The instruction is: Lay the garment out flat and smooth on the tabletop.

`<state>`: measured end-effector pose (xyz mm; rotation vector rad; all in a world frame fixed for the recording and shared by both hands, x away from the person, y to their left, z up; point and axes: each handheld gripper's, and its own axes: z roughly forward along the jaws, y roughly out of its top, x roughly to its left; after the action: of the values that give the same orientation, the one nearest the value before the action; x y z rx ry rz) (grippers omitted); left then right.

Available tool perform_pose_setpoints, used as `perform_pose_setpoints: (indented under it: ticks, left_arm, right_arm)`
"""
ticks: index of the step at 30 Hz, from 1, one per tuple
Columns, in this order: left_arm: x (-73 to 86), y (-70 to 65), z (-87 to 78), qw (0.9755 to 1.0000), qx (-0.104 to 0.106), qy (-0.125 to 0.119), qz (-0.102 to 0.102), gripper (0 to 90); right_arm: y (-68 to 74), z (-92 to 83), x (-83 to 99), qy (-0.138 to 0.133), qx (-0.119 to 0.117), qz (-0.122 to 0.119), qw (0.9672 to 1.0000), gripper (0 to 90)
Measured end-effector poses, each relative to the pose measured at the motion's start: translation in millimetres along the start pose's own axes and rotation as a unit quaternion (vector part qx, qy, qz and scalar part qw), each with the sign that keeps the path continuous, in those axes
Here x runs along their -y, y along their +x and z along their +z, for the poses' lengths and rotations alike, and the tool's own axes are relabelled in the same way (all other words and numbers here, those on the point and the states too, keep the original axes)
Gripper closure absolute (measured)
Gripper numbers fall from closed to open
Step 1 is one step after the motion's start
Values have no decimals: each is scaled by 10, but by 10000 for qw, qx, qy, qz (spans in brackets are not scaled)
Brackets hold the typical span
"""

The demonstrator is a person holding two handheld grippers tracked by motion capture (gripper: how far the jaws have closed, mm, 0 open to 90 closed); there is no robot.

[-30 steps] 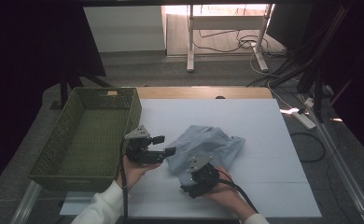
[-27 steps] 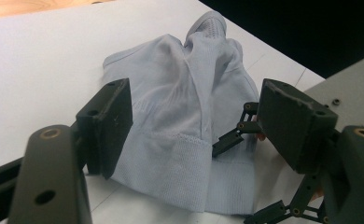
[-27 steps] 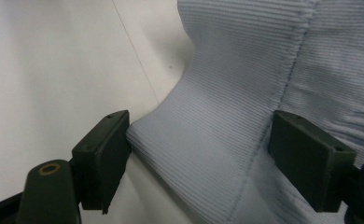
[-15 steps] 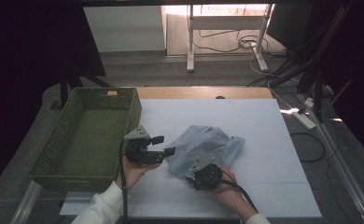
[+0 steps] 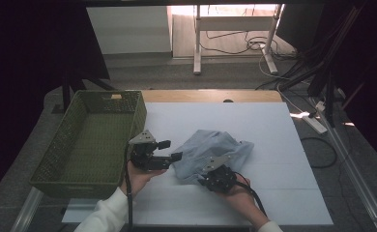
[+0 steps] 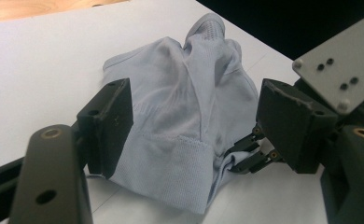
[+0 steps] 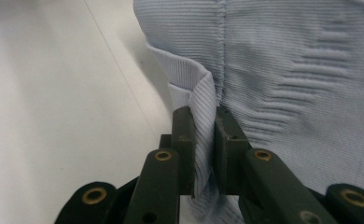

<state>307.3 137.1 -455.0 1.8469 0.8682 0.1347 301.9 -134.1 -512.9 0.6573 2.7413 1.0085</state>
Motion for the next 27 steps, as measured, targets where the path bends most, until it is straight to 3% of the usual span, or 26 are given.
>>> perform_pose_setpoints:
  ticks: [9,16,21,27]
  left_arm:
    - [-21,-4,53,10000,58,35,25,281]
    - [-15,5,73,9999,97,66,9,280]
    - [-10,-3,69,9999,103,65,0,280]
    - [2,-12,71,9999,133,82,-12,279]
  right_arm:
    - [-22,-203,63,-365,-263,290,9986,815]
    - [41,-532,201,-705,-301,402,9962,816]
    - [24,-720,374,-731,-224,550,9956,817]
    - [33,-812,603,-432,-73,567,9974,817]
